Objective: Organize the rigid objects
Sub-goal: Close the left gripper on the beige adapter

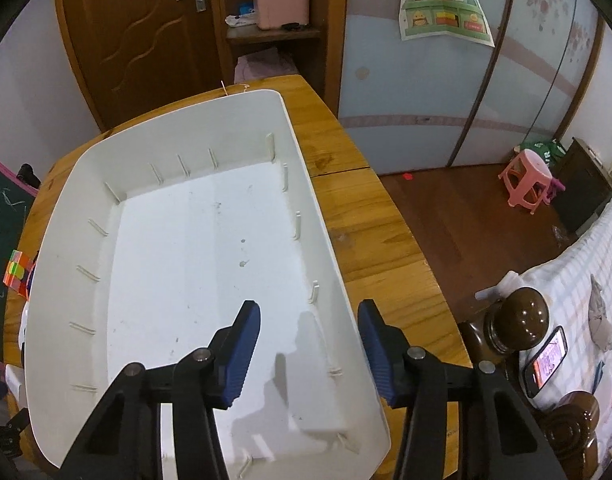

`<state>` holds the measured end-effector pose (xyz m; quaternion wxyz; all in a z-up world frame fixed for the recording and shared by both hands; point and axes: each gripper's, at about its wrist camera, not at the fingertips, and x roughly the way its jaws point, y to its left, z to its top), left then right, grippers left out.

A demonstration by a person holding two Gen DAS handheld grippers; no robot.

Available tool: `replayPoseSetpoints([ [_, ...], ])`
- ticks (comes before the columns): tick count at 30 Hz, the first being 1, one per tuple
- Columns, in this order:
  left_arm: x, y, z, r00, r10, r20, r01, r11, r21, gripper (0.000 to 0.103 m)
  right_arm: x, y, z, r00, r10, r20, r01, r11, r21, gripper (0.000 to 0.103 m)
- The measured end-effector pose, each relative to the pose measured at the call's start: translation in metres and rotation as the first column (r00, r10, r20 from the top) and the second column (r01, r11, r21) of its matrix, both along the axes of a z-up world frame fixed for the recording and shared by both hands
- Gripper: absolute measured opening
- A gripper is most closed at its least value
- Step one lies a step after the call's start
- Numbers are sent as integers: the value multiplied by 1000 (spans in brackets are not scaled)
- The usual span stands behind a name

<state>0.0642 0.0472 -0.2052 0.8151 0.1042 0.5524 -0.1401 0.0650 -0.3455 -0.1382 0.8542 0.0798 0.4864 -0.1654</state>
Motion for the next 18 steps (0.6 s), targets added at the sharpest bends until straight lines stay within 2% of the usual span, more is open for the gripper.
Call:
replayPoseSetpoints([
  [3, 4, -6, -5, 996, -90, 0, 90, 995, 29, 101, -1, -1, -2, 1000, -8, 2, 8, 1000, 8, 51],
  [6, 5, -10, -13, 982, -188, -15, 189, 980, 57, 101, -1, -3, -3, 1000, -12, 1, 12, 1000, 25, 51],
  [8, 5, -10, -18, 971, -237, -20, 238, 968, 81, 97, -1, -4, -4, 1000, -12, -1, 12, 1000, 29, 51],
  [9, 7, -10, -18, 968, -251, -23, 252, 966, 65, 95, -1, -4, -5, 1000, -11, -4, 11, 1000, 29, 51],
  [11, 13, -4, -17, 965, -259, -32, 260, 965, 20, 80, 0, -5, -7, 1000, -11, -9, 12, 999, 32, 51],
  [13, 20, 4, -17, 966, -257, -43, 257, 966, -9, 74, 1, -6, -8, 1000, -15, -12, 16, 999, 36, 51],
  [18, 25, 11, -17, 955, -290, -59, 289, 957, -23, 73, 2, -7, -9, 1000, -14, -12, 15, 999, 44, 51],
])
